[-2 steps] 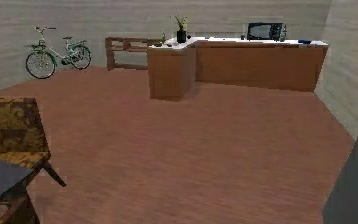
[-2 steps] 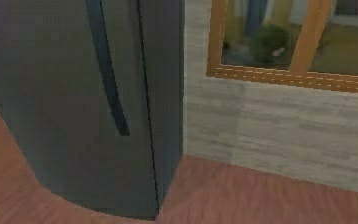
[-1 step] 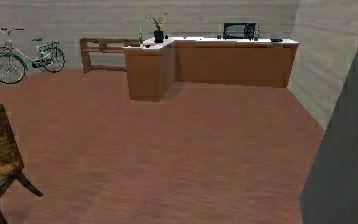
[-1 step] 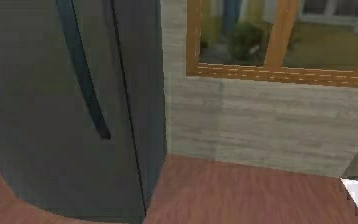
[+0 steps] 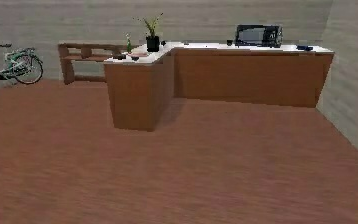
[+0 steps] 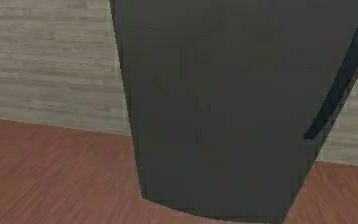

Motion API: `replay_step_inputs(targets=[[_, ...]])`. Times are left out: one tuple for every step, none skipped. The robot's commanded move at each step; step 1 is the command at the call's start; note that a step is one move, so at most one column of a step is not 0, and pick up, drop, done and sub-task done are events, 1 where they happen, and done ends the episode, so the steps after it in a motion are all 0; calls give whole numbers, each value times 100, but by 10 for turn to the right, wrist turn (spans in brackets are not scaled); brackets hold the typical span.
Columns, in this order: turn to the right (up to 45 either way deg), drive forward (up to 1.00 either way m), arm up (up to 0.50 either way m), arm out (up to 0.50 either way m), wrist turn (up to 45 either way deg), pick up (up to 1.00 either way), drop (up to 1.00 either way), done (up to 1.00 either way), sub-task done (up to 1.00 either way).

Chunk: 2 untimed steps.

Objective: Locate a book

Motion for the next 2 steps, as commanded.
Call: replay_step_inputs(targets=[[0,100,0,0,0,0,0,0,0],[30,0,0,0,0,0,0,0,0]])
